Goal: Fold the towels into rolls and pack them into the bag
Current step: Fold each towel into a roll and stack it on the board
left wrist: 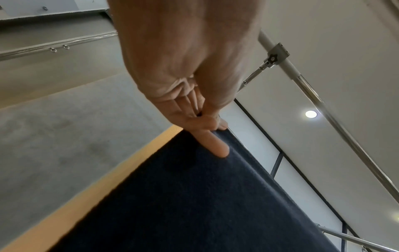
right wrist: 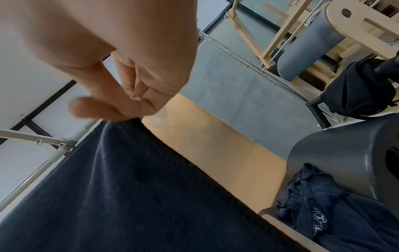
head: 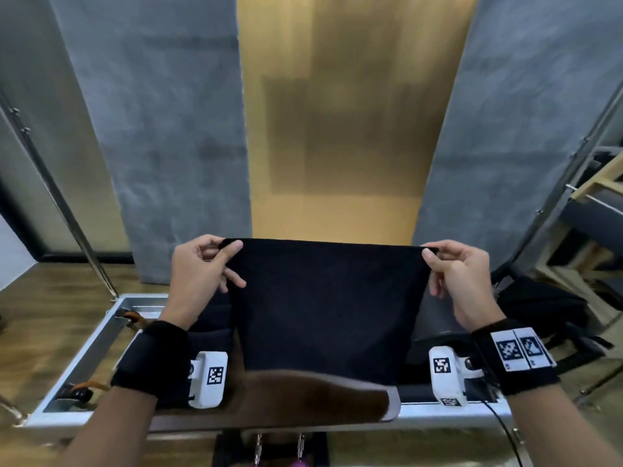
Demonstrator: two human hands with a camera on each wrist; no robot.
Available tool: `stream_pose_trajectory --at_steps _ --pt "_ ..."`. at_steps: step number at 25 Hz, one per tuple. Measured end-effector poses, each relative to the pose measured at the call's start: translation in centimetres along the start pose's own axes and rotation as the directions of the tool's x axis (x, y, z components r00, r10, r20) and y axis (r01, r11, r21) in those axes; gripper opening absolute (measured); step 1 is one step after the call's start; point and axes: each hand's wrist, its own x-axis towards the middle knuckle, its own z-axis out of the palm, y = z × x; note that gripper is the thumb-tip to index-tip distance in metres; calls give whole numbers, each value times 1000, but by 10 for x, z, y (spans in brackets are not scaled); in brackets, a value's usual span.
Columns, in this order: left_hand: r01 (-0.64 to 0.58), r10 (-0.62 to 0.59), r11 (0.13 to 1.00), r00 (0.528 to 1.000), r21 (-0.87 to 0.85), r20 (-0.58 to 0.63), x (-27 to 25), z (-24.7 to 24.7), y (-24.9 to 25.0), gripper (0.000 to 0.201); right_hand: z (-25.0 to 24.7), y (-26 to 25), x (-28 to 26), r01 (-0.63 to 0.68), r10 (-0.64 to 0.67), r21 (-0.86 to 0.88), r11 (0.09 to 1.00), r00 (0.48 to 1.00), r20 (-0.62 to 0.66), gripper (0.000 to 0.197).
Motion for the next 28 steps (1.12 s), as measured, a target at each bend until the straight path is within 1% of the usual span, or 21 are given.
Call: stream_pose_trajectory --at_steps 2,3,5,7,8,11,14,19,22,24,26,28 --pt "4 -6 999 998 -41 -55 -2 1 1 19 6 -2 -5 -8 7 89 996 1000 17 7" --pt "2 -7 997 998 -73 -68 -4 3 0 17 10 -1 -7 -7 3 117 993 999 32 8" --pt "-15 6 989 998 -147 -59 -6 4 -7 8 18 5 -9 13 -21 130 991 998 59 14" --pt "-16 7 983 999 -181 -47 -10 3 -12 18 22 11 -7 23 -31 123 992 998 60 16" --pt "-4 -5 983 999 -186 -50 -12 2 -14 19 22 13 -6 13 -19 107 994 999 49 15" --pt "25 -46 984 992 -178 -114 -19 -4 -14 13 16 18 -6 -19 19 10 1000 1000 15 9" --pt "5 -27 989 990 -149 -142 -30 -13 -15 7 10 20 -13 12 -11 -65 998 1000 21 14" --pt "12 -27 995 989 -101 -148 -42 -22 -19 2 5 14 -19 27 -24 -53 998 999 44 9" --pt "64 -80 993 982 -96 -171 -40 -18 -24 5 9 16 -16 9 -7 -54 998 999 41 9" --pt "119 -136 987 978 -108 -161 -35 -14 -28 11 15 20 -12 -29 31 -44 999 999 37 8" --pt "168 -187 973 976 -156 -113 -30 -10 -32 13 23 25 -7 -71 72 -16 997 997 40 7" --pt "175 -195 963 977 -206 -81 -24 -4 -35 11 30 31 0 -90 90 7 996 995 38 8"
